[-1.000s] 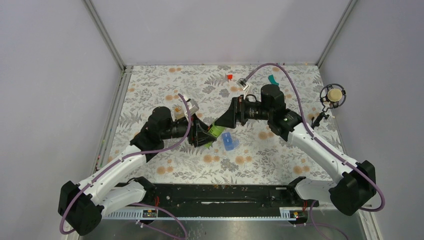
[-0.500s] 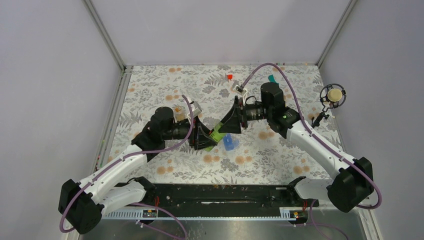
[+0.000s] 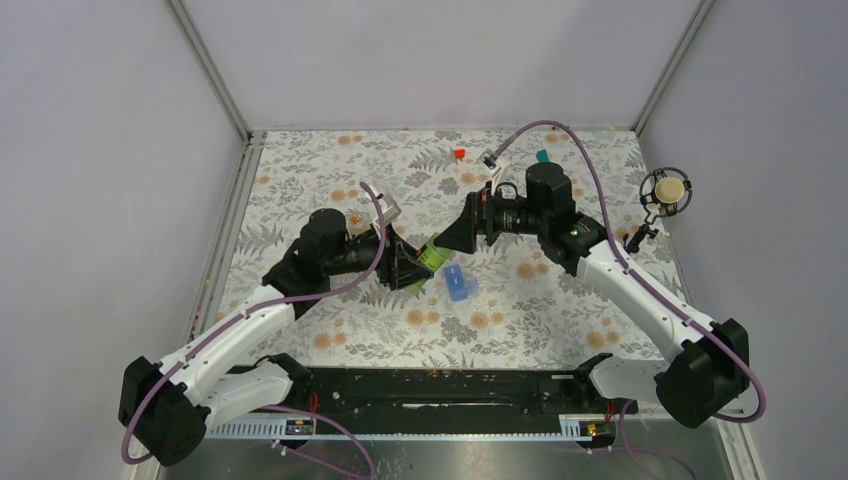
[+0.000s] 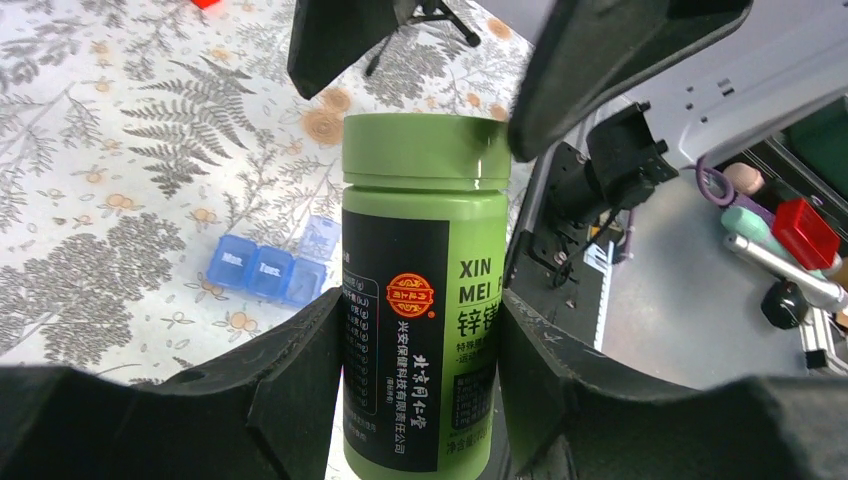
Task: Sort the pills into containers
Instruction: Unscrew the lid of the pill bottle.
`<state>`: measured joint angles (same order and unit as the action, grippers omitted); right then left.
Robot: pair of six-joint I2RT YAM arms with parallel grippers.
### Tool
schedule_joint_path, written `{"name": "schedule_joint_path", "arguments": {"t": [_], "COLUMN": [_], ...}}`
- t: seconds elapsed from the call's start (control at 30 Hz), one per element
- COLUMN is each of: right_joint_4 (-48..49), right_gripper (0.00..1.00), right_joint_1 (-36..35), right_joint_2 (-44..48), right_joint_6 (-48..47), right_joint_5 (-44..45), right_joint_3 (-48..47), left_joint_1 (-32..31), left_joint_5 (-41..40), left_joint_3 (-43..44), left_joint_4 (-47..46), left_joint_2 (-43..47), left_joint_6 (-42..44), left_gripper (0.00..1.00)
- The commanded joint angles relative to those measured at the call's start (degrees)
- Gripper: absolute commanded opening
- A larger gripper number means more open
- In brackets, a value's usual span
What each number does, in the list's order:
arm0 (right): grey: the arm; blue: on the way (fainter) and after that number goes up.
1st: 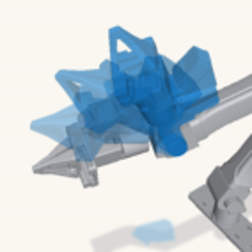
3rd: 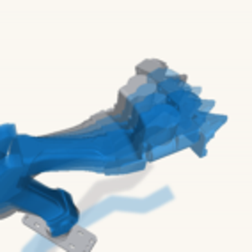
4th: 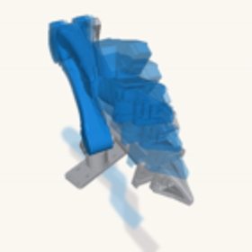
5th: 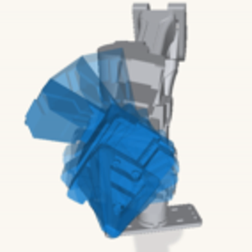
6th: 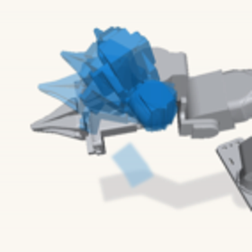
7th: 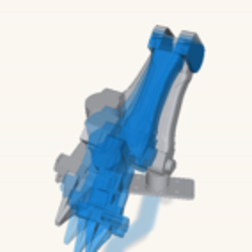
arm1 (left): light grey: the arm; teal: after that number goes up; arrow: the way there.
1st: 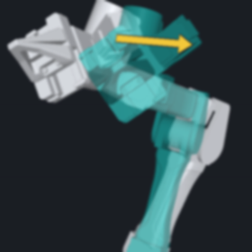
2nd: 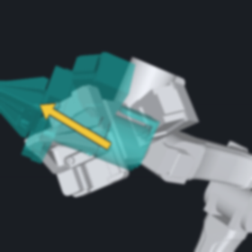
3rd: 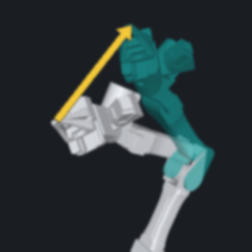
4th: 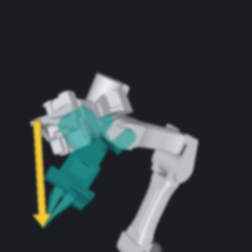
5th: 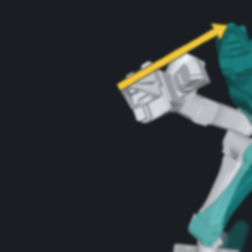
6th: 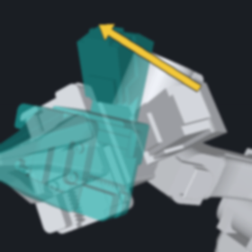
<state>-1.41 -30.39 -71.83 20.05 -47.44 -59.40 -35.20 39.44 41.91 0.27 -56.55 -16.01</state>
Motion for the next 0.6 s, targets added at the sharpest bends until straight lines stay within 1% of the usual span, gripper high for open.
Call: {"name": "schedule_joint_path", "arguments": {"t": [0.0,0.07,0.1,0.2,0.3,0.43,0.5,0.57], "right_joint_4": [0.2,0.8,2.8,6.7,10.5,13.6,13.6,13.1], "right_gripper": [0.99,0.99,1.00,0.98,0.92,0.74,0.70,0.68], "right_joint_1": [-2.1,-2.9,-3.3,-3.7,-4.0,-4.1,-4.1,-4.1], "right_joint_2": [3.4,3.7,3.6,2.7,1.1,-0.4,-0.7,-0.5], "right_joint_6": [15.5,18.2,19.3,23.5,26.7,28.7,28.9,28.6], "right_joint_5": [21.0,22.8,23.0,21.4,16.6,12.6,11.8,11.6], "right_joint_3": [-0.3,0.9,1.2,2.2,2.4,2.3,2.3,2.3], "left_joint_1": [0.0,0.0,0.0,0.0,0.0,0.0,0.0,0.0], "left_joint_5": [-5.0,-6.2,-6.8,-7.8,-8.2,-9.1,-9.3,-9.3], "left_joint_3": [5.0,5.0,5.0,4.8,4.6,4.2,4.0,4.0], "left_joint_4": [-3.0,-3.6,-3.8,-4.6,-5.0,-5.5,-5.9,-6.2], "left_joint_2": [-1.1,-1.4,-1.4,-1.4,-1.4,-1.3,-1.1,-1.3], "left_joint_6": [1.0,0.9,0.8,0.6,0.3,-0.1,-0.3,-0.3], "left_gripper": [0.00,0.00,0.00,0.00,0.00,0.00,0.00,0.00]}}
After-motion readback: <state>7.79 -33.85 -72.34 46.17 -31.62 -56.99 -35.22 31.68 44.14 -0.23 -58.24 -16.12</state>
